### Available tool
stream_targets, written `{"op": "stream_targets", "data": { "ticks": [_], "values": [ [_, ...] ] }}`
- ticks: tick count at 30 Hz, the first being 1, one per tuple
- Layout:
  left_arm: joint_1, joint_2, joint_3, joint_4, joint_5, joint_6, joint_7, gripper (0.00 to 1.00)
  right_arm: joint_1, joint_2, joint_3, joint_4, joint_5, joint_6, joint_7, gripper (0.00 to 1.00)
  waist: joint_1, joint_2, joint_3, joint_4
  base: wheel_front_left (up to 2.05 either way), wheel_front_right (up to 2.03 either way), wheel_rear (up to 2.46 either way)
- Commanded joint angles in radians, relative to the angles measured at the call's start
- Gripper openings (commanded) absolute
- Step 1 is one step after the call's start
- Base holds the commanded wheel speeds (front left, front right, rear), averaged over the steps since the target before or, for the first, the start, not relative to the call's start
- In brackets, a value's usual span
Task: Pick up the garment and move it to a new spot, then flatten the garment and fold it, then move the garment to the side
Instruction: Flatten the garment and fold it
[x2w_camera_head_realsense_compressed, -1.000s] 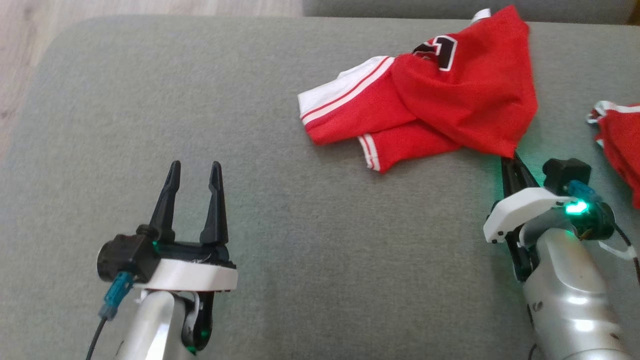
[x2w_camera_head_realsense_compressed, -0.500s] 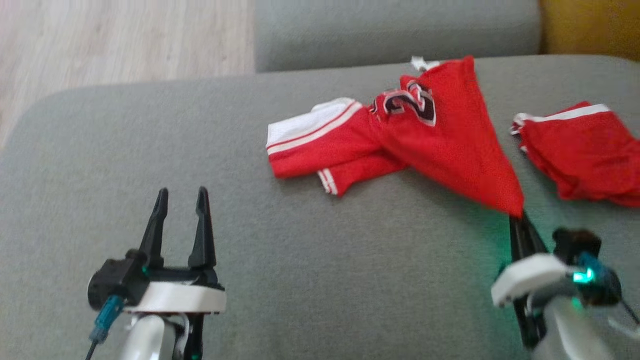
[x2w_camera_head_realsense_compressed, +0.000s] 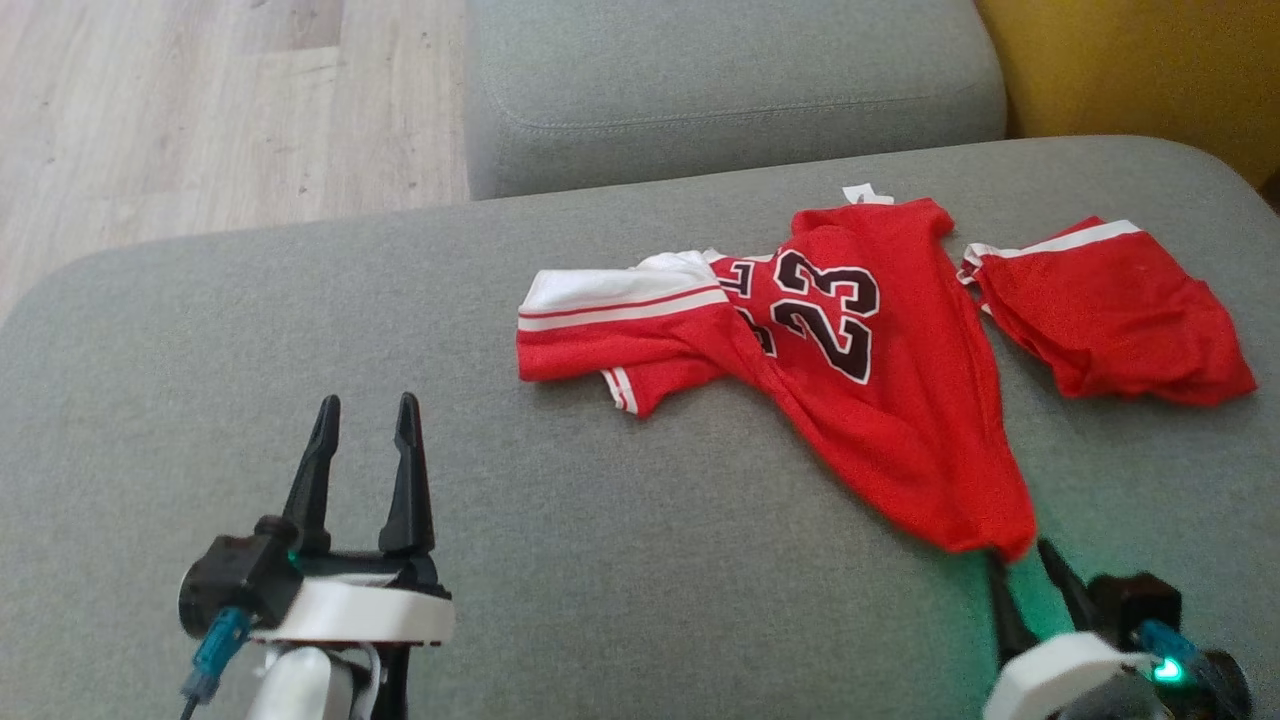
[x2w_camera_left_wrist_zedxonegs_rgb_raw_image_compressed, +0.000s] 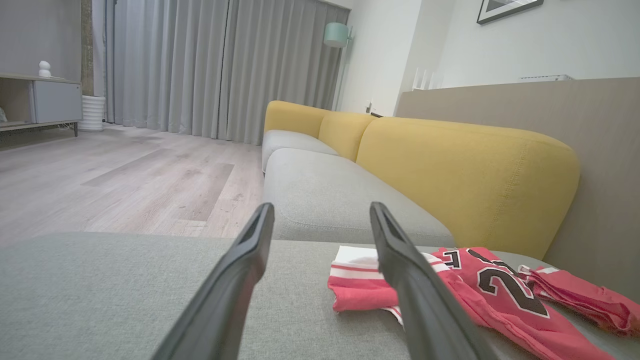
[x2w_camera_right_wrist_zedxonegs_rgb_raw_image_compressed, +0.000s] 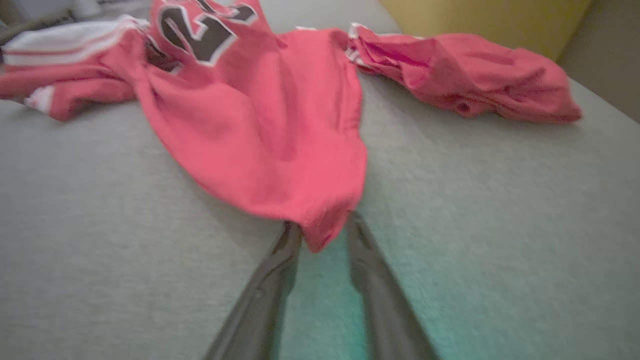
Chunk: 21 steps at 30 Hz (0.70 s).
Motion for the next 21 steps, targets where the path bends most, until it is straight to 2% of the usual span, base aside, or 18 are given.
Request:
{"op": "stream_targets", "data": {
  "ticks": [1, 11, 21],
  "values": [
    [-0.037, 0.003, 0.024, -0.035, 0.001, 0.001, -0.005, 1.00, -0.049, -0.005, 0.060, -0.066, 0.037, -0.001, -0.020, 1.00, 0.0001, -0.0001, 0.002, 0.007, 0.00, 0.00, 0.00],
    [-0.056, 0.003, 0.002, -0.035, -0.002, 0.005, -0.005, 1.00, -0.135, -0.005, 0.272, -0.229, 0.171, -0.001, -0.083, 1.00, 0.0001, -0.0001, 0.053, 0.067, 0.00, 0.00, 0.00],
    [-0.101, 0.003, -0.031, -0.029, -0.005, 0.006, -0.005, 1.00, -0.278, -0.005, 0.298, -0.179, 0.220, -0.001, -0.074, 1.00, 0.0001, -0.0001, 0.130, 0.154, 0.00, 0.00, 0.00]
  ]
}}
